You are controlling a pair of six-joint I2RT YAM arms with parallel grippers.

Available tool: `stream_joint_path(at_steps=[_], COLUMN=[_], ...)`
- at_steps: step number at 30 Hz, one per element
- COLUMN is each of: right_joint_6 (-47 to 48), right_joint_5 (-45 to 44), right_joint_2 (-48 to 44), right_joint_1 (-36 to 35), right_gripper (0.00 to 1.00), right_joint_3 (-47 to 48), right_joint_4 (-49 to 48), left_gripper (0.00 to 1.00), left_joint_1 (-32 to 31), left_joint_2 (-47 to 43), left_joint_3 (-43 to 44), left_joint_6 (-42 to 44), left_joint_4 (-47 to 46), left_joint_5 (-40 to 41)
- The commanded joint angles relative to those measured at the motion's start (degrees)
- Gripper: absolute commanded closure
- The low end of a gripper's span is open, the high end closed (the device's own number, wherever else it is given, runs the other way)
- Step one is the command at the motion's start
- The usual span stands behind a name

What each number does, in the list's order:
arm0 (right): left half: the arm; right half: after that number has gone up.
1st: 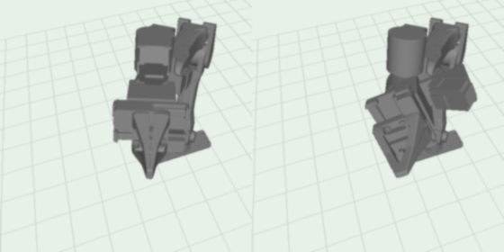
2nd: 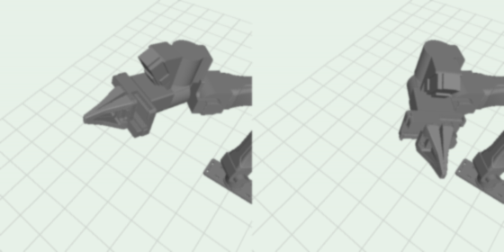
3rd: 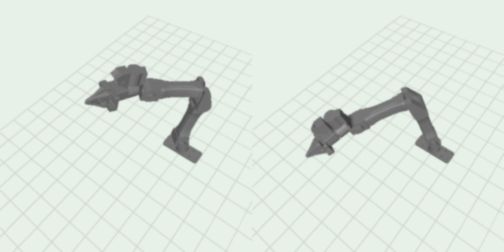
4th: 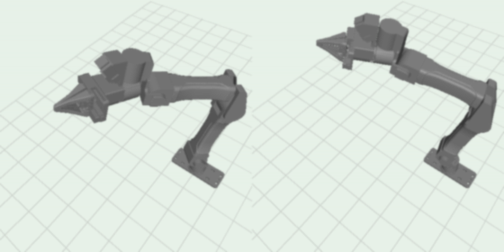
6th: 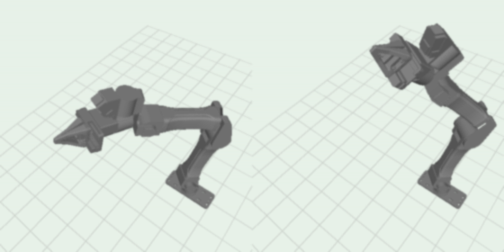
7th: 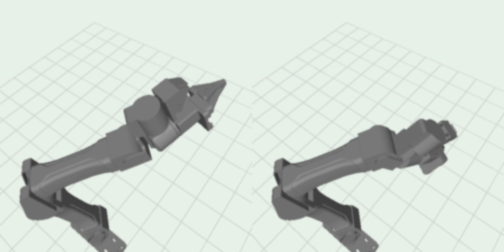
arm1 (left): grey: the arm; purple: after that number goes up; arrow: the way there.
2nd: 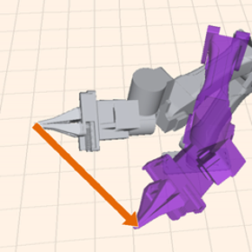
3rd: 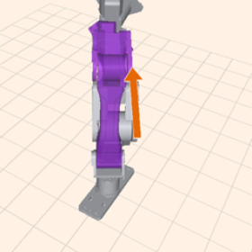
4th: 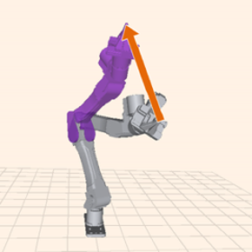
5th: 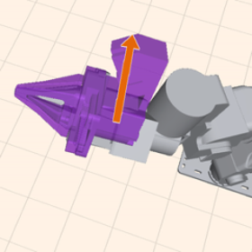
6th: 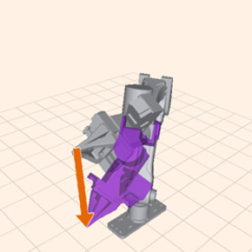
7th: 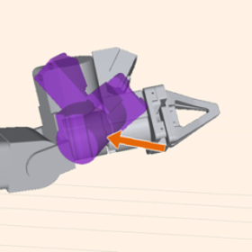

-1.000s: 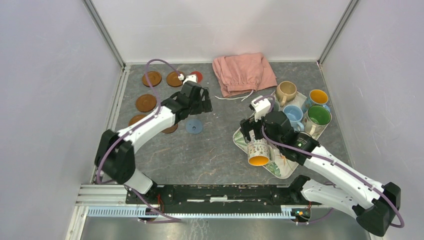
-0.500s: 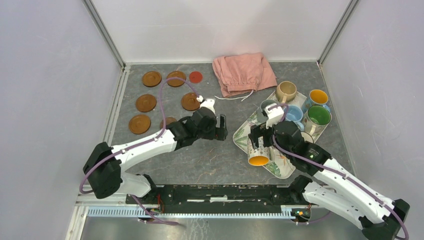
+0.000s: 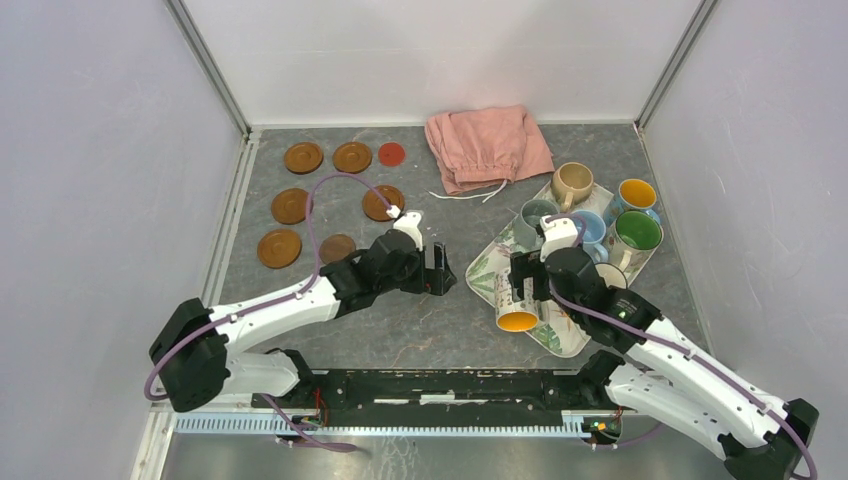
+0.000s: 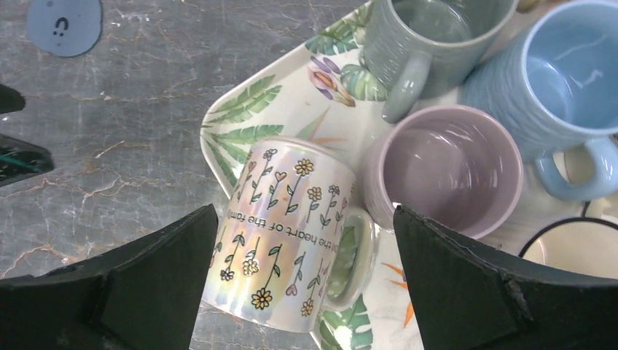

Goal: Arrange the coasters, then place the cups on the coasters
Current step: Pick up the cup from the tray.

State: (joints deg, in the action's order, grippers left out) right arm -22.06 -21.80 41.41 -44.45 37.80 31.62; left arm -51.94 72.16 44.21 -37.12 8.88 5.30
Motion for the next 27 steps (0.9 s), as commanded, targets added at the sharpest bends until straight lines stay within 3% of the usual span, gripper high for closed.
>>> stream_joint_path(at_steps=[1, 6, 10, 15, 22, 27], right_joint_6=[-5.3, -5.0, -2.4, 0.3, 1.9, 1.3], right_joint_5=[-3.7, -6.1, 0.5, 4.4, 8.4, 8.2], right_joint_2=[-0.2, 7.2, 15.7, 21.3, 27.9, 29.8], right_joint_1=[0.3, 0.7, 7.2, 16.0, 20.3, 21.7], right_gripper=[0.02, 0.02, 0.02, 0.12, 0.36, 0.38], right_joint_3=[1.1, 5.9, 11.1, 14.0, 15.6, 13.1], right_joint_4=[2.6, -0.4, -2.0, -2.8, -5.5, -7.2], left_gripper=[0.00, 0.00, 0.00, 0.00, 0.00, 0.00], left_joint_1=[-0.4, -0.4, -0.4, -0.3, -0.4, -0.3], left_joint_2=[-2.9, -3.7, -4.4, -7.4, -10.9, -12.6], left_joint_3=[-1.7, -2.4, -1.6, -1.6, -1.5, 0.0], left_joint_6=[-2.0, -2.0, -1.8, -1.1, -2.2, -1.7], left_joint_4=[-3.9, -5.4, -4.2, 1.2, 4.7, 7.6], left_joint_5=[-1.4, -2.3, -1.8, 1.5, 5.1, 10.5])
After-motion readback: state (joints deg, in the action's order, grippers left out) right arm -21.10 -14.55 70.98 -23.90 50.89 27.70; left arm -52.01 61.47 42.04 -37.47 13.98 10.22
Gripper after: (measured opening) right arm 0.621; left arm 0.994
